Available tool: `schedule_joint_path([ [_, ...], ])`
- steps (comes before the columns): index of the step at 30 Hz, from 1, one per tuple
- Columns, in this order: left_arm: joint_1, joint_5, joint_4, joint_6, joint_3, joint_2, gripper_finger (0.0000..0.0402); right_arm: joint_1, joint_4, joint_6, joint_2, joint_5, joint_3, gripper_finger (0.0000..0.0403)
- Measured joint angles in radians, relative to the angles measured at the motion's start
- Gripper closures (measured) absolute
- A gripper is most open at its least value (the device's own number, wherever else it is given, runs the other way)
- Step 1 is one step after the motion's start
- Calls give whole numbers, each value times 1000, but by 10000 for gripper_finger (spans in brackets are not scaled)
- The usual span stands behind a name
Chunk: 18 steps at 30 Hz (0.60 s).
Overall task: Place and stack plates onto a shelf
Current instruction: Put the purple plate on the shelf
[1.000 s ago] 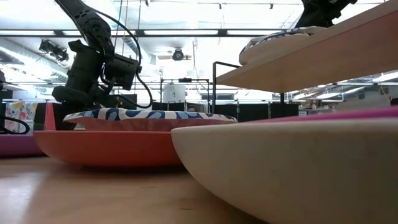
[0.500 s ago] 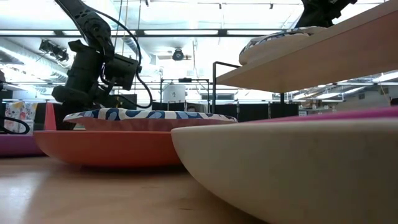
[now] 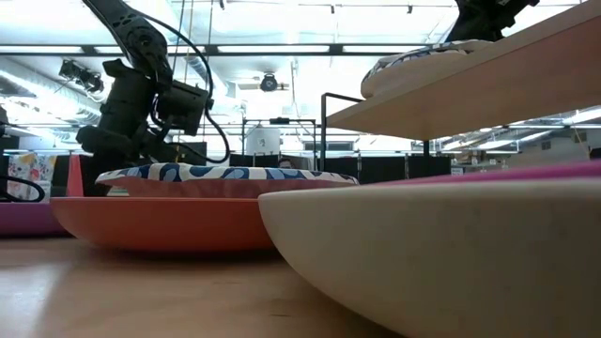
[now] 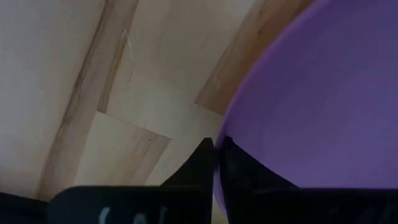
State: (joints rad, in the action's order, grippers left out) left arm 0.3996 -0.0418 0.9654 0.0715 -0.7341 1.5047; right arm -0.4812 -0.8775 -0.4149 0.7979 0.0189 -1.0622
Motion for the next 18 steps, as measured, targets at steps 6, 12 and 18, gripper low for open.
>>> schedule_joint_path([
  [6,1,-14,64,-44,-32,-2,385,0,0,0,0,0,0,275],
  [12,3,-3,168,-50,-105,-2,385,0,0,0,0,0,0,275],
  [18,3,35,289,-59,-221,-2,385,0,0,0,0,0,0,275],
])
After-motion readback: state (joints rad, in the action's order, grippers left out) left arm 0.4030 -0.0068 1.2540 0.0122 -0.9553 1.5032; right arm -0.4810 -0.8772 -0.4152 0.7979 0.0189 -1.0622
